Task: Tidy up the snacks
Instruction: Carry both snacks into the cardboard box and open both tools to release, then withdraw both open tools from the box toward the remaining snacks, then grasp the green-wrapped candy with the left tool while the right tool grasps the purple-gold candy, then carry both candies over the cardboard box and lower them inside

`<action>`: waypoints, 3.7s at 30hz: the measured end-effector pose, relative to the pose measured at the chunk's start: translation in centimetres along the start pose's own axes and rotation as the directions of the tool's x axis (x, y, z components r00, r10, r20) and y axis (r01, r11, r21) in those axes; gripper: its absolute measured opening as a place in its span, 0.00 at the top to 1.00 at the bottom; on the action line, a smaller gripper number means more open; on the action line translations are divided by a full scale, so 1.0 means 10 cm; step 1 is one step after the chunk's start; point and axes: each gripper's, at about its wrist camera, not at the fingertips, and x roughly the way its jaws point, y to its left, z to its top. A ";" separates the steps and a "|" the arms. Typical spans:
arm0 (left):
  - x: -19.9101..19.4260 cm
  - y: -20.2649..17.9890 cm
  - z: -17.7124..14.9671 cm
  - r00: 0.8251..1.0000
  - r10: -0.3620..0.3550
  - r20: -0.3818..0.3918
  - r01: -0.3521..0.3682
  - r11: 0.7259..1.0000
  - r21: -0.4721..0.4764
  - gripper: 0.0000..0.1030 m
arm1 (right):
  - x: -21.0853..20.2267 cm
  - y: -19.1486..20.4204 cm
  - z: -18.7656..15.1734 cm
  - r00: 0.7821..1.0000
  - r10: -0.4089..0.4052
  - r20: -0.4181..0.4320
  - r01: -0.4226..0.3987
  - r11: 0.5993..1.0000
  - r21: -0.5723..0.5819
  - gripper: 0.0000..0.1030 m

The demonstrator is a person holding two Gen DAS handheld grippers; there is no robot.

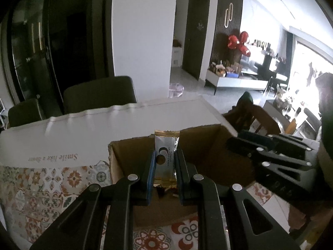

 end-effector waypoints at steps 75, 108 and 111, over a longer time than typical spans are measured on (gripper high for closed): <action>0.44 -0.54 -1.88 0.884 -0.111 -0.454 0.170 0.981 0.091 0.35 | 0.46 -0.12 -1.81 0.896 0.010 -0.443 0.019 0.998 0.060 0.46; 0.38 -0.44 -1.75 0.914 -0.116 -0.390 0.129 0.992 0.008 0.79 | 0.41 -0.04 -1.94 0.901 -0.018 -0.433 0.032 0.999 0.026 0.62; 0.29 -0.43 -1.71 0.924 -0.106 -0.366 0.117 0.993 0.007 0.79 | 0.35 -0.04 -1.89 0.908 -0.020 -0.419 0.033 0.999 0.022 0.62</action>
